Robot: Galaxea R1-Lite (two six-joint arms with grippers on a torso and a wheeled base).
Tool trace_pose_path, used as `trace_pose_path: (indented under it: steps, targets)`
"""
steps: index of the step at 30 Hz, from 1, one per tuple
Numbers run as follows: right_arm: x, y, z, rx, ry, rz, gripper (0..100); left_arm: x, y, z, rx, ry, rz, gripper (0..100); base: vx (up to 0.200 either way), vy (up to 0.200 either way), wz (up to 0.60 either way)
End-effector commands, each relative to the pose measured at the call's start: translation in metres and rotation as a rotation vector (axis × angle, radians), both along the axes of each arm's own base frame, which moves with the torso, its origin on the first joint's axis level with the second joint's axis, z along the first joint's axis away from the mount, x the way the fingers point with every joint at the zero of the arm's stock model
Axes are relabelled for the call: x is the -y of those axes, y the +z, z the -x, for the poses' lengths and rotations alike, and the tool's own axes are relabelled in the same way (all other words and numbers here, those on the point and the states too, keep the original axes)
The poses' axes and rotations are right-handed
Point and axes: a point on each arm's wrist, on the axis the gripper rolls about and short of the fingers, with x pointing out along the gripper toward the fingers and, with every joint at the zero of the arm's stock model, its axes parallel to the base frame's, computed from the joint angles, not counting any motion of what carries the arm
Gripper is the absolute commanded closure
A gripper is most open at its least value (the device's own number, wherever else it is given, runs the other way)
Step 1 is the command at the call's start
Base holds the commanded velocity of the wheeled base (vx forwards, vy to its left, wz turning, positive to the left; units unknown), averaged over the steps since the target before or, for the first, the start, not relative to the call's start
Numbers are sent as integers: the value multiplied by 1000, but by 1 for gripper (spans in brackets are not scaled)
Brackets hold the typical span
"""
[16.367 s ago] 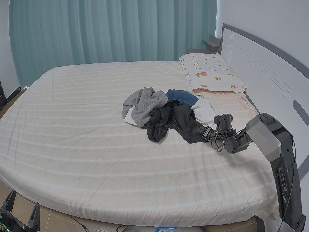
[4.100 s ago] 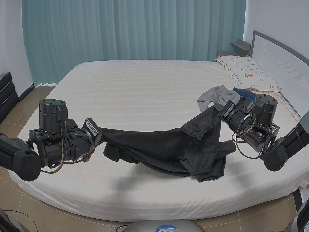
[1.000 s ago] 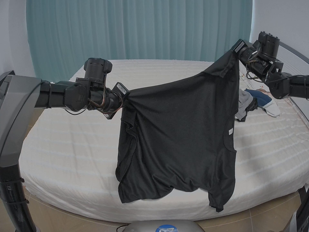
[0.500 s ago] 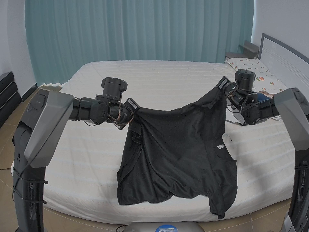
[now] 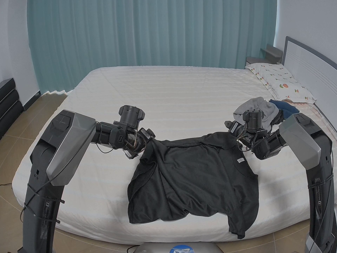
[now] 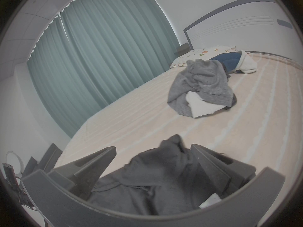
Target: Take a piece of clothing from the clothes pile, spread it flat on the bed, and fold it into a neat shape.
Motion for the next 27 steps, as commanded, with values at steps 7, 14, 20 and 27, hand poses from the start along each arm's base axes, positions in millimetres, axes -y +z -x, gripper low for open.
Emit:
trace_pose_path:
  steps: [7, 14, 20, 27]
  targets:
    - [48, 8, 55, -144, 48, -57, 0, -29, 12, 17, -97, 11, 6, 0, 0, 0, 0]
    - [78, 1, 99, -231, 109, -119, 0, -42, 28, 65, -157, -76, 100, 0, 0, 0, 0]
    - [92, -25, 131, -316, 113, -164, 0, -50, 12, 111, -125, -105, 125, 0, 0, 0, 0]
    - [95, -37, 162, -348, 121, -184, 0, -52, -7, 151, -84, -130, 141, 0, 0, 0, 0]
